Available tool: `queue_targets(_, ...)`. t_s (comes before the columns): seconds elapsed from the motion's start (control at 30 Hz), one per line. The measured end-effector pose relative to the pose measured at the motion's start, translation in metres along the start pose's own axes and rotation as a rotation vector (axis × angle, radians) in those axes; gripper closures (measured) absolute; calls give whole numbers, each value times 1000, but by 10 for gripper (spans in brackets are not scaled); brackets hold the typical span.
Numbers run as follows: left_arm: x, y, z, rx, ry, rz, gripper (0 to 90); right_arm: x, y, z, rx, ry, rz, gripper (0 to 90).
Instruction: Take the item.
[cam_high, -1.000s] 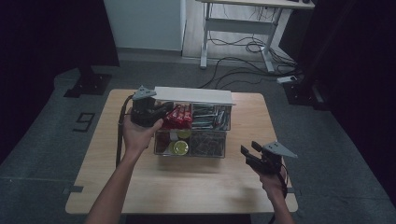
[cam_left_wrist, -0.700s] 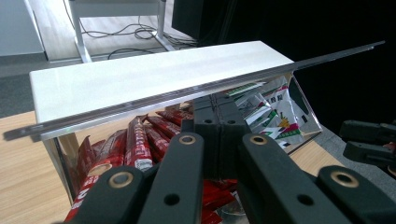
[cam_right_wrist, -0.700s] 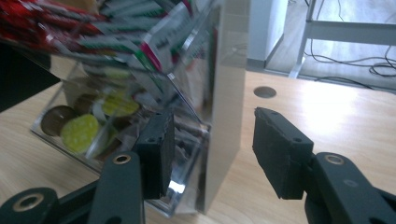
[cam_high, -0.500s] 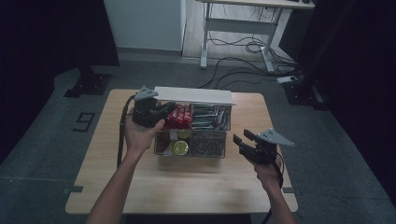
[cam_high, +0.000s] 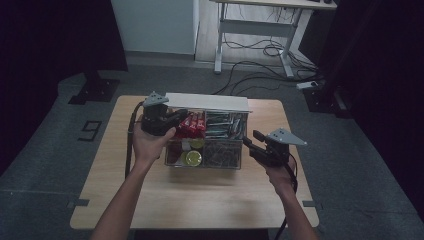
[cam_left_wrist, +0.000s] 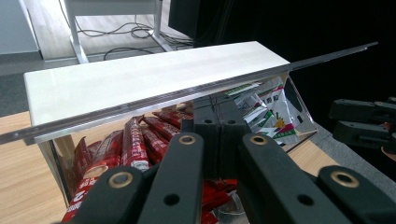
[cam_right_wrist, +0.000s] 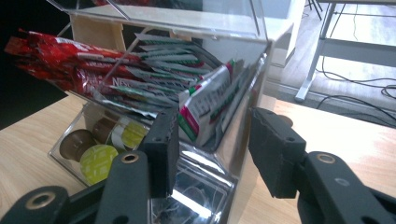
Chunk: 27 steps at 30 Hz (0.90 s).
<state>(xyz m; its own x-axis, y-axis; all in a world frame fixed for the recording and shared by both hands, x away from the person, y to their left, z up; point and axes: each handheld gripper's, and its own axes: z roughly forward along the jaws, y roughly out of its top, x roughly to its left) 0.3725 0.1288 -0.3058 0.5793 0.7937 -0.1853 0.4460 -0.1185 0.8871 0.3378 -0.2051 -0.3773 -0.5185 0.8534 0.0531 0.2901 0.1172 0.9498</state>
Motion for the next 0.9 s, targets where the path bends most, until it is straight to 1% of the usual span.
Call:
queue_targets(0.2,0,0,0,-4,-2,-3,891,4,7,5,5,-3,-19,550)
queue_targets(0.43,1,1,0,-2,-4,-2,891,11,15,17,24,9,-41,576)
queue_targets(0.57,0,2,0,1,0,2,890,13,16,21,29,11,-40,581)
queue_targets(0.73,0,3,1,2,1,2,888,15,16,29,45,10,-41,590)
queue_targets(0.8,0,3,1,0,0,0,888,16,17,33,49,2,-51,603)
queue_targets(0.9,0,3,1,1,0,2,888,16,17,35,54,-5,-52,613)
